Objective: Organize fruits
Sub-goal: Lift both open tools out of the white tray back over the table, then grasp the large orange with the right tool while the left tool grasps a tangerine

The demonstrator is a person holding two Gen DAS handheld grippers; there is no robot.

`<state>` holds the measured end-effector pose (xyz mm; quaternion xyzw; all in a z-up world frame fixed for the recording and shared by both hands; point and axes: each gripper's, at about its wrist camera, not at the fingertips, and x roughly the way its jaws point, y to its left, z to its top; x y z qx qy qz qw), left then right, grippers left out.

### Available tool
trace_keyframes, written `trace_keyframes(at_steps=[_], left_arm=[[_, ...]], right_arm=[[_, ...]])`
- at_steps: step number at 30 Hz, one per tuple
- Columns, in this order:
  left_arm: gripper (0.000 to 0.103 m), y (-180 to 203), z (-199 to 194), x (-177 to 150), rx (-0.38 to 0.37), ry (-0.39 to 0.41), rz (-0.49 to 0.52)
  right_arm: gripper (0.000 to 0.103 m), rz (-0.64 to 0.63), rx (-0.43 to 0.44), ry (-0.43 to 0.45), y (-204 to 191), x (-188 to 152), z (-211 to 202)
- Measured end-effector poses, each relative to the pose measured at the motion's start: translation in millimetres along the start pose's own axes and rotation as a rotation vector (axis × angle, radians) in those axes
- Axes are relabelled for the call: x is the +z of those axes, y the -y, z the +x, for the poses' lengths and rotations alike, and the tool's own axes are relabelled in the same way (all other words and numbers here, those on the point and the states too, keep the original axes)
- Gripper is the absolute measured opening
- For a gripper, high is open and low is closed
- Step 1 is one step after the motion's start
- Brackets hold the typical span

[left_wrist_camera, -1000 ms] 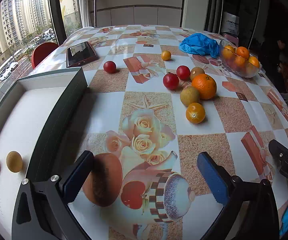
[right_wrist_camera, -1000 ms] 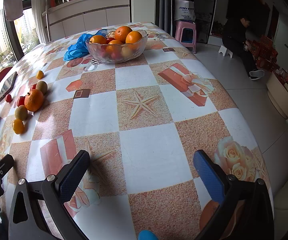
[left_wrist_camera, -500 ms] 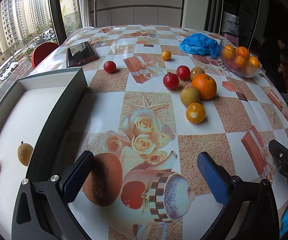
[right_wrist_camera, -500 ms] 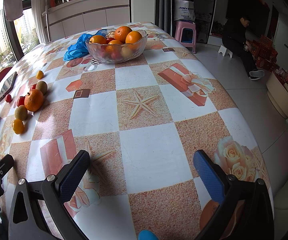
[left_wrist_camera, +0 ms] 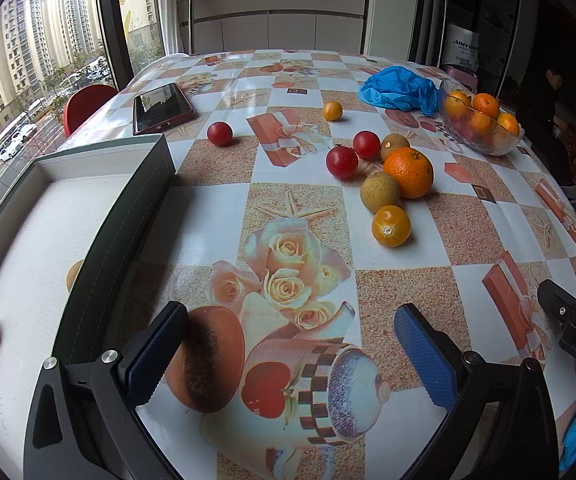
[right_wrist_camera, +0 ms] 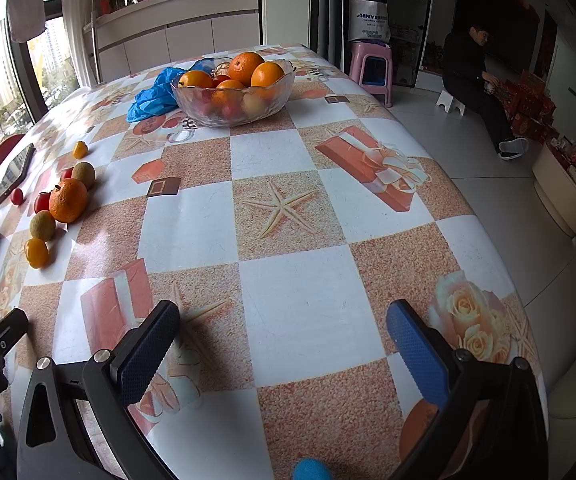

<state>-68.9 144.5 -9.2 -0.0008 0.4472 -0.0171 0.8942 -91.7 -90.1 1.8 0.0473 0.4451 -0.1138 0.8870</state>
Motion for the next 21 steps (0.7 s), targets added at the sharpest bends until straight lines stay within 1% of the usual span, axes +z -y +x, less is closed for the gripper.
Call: trace_keyframes(at_steps=[4,7,10,12,13,14,16,18,19,21], left_arm=[[0.103,0.0,0.0,0.0,0.0,0.0,0.0],[0.103,0.0,-0.4,-0.5,0.0,0.0,0.0],[0.103,0.0,-0.1,0.0,0.0,0.0,0.0],[0.103,0.1,-0.5,-0.5,0.0,0.0,0.0],[0.103,0.0,-0.2,-0.1,0.0,0.0,0.0],[0.103,0.1,-0.3,-0.3,0.0,0.0,0.0],[0.103,-1.3,-0.6,-0.6,-0.006,0.002,-0.007],[0.103,-0.1,-0.4,-0.8,-0.001,0.0,-0.002],[0.103,-0.3,-0.6,-0.8,-0.001,0.0,-0.003],[0.103,-0.6,-0.7,-0.7,-0.002,0.0,-0.003]], right_arm=[[0.103,-0.003,-0.003,-0.007,-0.4,-0.3,-0.2],[0.103,-0.006,0.009,-0.034,-6.0,-0.1,-1.1],[0.103,-0.079,0.074,-0.063,-30.5,5.9,1.6],[0.103,-0.123,0.115,-0.064,-50.9,11.9,5.2],[0.102,-0.137,0.123,-0.063,-60.5,15.5,7.4],[0.101,-0.151,0.11,-0.062,-69.1,19.7,10.6],[0.1,-0.144,0.157,-0.07,-79.6,31.0,17.2],[0.098,-0.17,0.193,-0.069,-93.9,40.9,21.6],[0.092,-0.192,0.212,-0.067,-101.7,44.7,23.3],[0.086,-0.246,0.229,-0.057,-118.8,51.1,25.6]])
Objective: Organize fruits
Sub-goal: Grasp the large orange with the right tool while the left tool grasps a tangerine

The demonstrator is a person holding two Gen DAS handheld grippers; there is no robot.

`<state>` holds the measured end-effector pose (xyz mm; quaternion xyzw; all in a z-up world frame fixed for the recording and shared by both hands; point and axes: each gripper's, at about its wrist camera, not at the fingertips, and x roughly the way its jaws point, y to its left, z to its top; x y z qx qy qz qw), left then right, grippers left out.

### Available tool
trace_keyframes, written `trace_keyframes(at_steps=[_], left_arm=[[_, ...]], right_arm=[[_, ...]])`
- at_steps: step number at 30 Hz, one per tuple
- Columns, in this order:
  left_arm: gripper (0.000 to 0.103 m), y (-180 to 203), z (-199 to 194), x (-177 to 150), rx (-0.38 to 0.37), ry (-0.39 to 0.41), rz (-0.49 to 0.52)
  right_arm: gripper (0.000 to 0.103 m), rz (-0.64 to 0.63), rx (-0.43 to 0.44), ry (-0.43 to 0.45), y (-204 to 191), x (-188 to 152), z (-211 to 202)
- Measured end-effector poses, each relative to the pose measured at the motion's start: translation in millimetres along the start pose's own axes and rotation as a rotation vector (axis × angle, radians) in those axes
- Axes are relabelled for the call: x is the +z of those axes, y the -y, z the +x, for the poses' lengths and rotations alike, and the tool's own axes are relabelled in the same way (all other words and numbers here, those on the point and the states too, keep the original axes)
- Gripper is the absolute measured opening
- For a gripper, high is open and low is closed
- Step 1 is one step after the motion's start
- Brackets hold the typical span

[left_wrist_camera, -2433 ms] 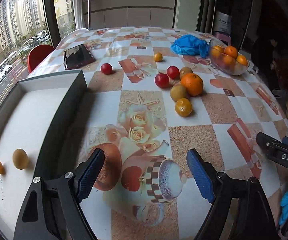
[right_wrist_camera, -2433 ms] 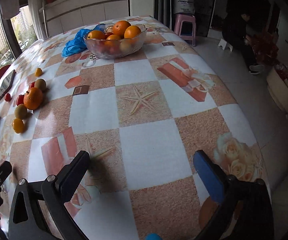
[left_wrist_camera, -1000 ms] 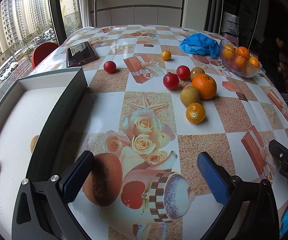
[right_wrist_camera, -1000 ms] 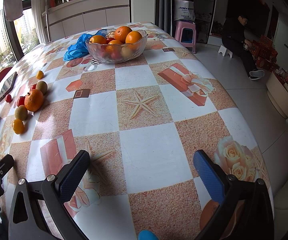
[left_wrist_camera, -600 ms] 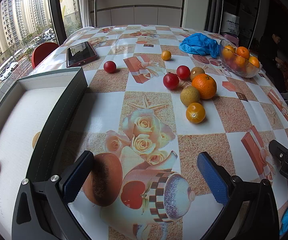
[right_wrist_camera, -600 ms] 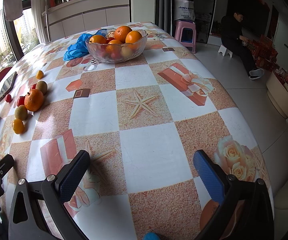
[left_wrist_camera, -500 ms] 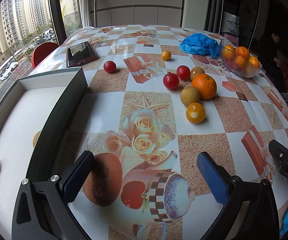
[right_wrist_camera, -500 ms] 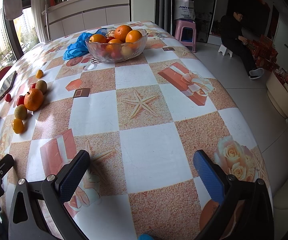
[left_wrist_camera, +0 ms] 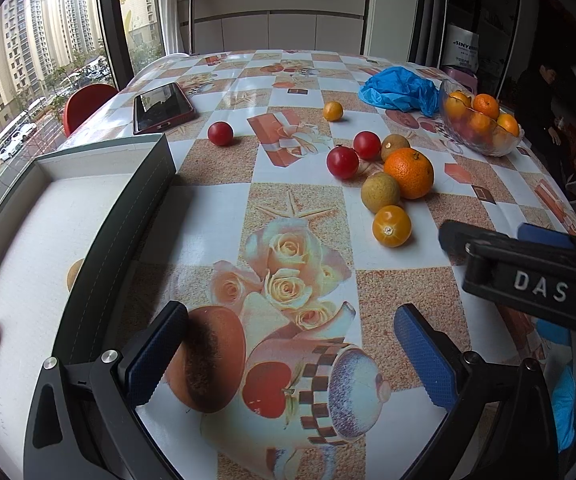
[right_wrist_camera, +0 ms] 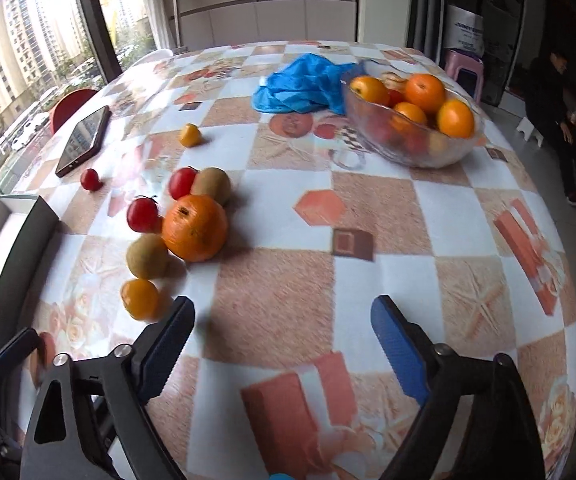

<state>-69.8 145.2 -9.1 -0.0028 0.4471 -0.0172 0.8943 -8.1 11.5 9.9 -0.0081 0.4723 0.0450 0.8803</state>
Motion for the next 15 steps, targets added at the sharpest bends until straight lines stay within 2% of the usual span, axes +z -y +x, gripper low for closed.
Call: trace_keyframes(at_steps=[6,8,15], left_arm=[[0.103,0.0,-0.1,0.2,0.001,0.0,0.001],[0.103,0.1,-0.2,0.0,0.0,0.0,0.0],[0.103,0.2,-0.1,-0.1,0.0,0.0,0.0]], right_arm=[[0.062,-0.047,0.046,0.016,-21.5,20.4,12.0],[0.04,-0.065,0.062,0.021,-25.6,22.3,12.2],[0.04,-0.011,0.073,0.021,7.3,-1.3,-8.6]])
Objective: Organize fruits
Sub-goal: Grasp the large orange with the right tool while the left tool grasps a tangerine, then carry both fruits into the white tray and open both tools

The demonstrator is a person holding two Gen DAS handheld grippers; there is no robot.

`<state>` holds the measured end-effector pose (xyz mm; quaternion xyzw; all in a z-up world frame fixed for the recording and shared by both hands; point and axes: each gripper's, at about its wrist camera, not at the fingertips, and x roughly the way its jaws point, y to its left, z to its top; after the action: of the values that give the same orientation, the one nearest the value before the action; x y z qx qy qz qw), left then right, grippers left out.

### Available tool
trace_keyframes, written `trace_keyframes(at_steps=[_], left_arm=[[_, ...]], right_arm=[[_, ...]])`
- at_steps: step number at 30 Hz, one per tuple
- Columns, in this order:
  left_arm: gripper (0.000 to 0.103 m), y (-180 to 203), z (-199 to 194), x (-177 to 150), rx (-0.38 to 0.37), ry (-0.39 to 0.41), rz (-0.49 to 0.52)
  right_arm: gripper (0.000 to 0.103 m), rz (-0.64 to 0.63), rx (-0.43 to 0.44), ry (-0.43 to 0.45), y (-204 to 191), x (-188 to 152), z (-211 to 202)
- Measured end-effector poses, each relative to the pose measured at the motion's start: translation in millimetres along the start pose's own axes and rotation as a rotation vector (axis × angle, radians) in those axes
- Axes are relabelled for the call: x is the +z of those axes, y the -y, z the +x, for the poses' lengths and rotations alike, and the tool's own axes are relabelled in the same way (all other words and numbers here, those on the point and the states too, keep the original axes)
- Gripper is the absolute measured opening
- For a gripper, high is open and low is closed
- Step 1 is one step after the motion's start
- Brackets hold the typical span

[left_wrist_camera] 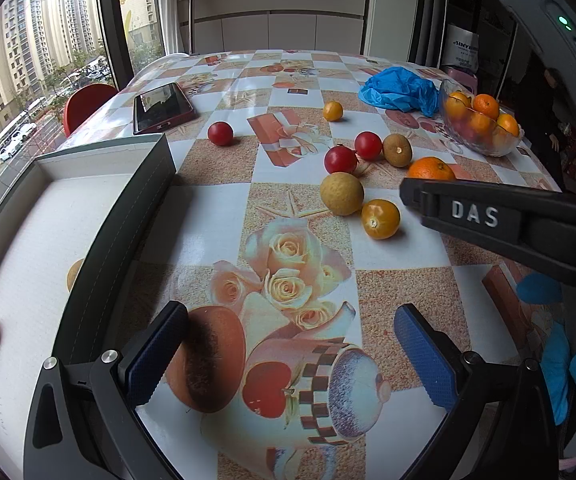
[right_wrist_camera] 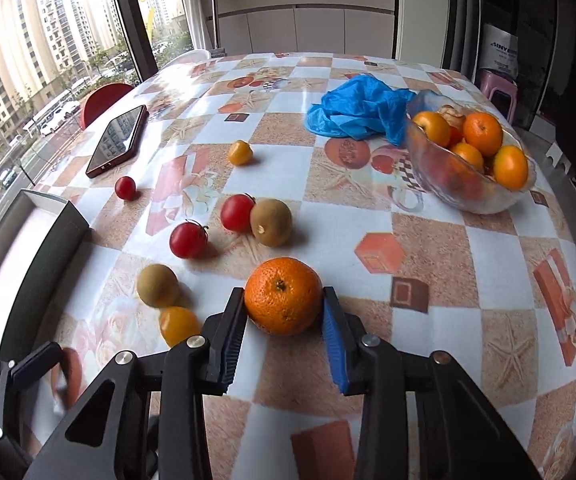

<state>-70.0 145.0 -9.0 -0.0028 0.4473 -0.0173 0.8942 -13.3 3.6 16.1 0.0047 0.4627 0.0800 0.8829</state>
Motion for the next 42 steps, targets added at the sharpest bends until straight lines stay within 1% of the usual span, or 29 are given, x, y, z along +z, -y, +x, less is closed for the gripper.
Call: trace_keyframes(at_steps=[3,7,11,15,17,19,20,22,23,24,26,29,35,38,42], left_arm=[[0.103,0.3,0.7,0.9,0.001,-0.001,0.001],[0.103,3.5,2.0,4.7,-0.007,-0.019,0.009],[0.102,15.5,3.4,11.2,-0.04,-0.037,0.005],[0.087,29.0,4.9,18.3,-0.024,-0.05,0.014],[0.085,32.8,6.9,23.5,-0.028,-0.06,-0.001],[0.078,36.5,10.4,30.1,-0.032,-0.064,-0.018],[0.072,38.8,12.4,33.8,-0.024,-0.064,-0.021],[0.07,43.2,16.8,40.6,-0.018,-0.072,-0.034],[0.056,45.0,17.7,43.3,-0.009,-0.066,-0.038],[0.039,46.9,18.5,45.8,-0.004,-0.062,-0.035],[0.023,46.2,18.7,48.4,-0.023,-0.063,-0.042],[0.023,36.8,15.6,45.0,-0.068,-0.063,-0.064],[0.023,15.9,1.6,27.5,-0.123,-0.072,-0.058],[0.023,8.1,-5.0,22.0,-0.131,-0.078,-0.055],[0.023,0.3,-18.9,18.3,-0.138,-0.053,-0.052]], right_arm=[[0.04,0.056,-0.029,0.007,27.2,-24.4,-18.2],[0.04,0.138,-0.068,0.046,60.1,-53.7,-41.0],[0.04,0.174,-0.073,0.097,74.4,-69.3,-51.6],[0.04,0.154,-0.087,0.116,70.4,-71.0,-51.8],[0.04,0.167,-0.07,0.121,72.7,-71.1,-51.2],[0.04,0.186,-0.048,0.127,76.3,-72.0,-51.9],[0.04,0.191,-0.041,0.129,77.9,-72.8,-52.3],[0.04,0.194,-0.037,0.13,78.3,-72.9,-52.3],[0.04,0.194,-0.037,0.131,77.8,-73.1,-52.3],[0.04,0.195,-0.037,0.131,77.8,-73.1,-52.3],[0.04,0.197,-0.033,0.132,78.3,-73.4,-52.8],[0.04,0.204,-0.026,0.134,79.3,-73.5,-53.0],[0.04,0.197,-0.035,0.133,78.7,-74.1,-52.7],[0.04,0.192,-0.041,0.131,77.6,-73.7,-52.6],[0.04,0.176,-0.06,0.126,73.8,-73.2,-52.4]])
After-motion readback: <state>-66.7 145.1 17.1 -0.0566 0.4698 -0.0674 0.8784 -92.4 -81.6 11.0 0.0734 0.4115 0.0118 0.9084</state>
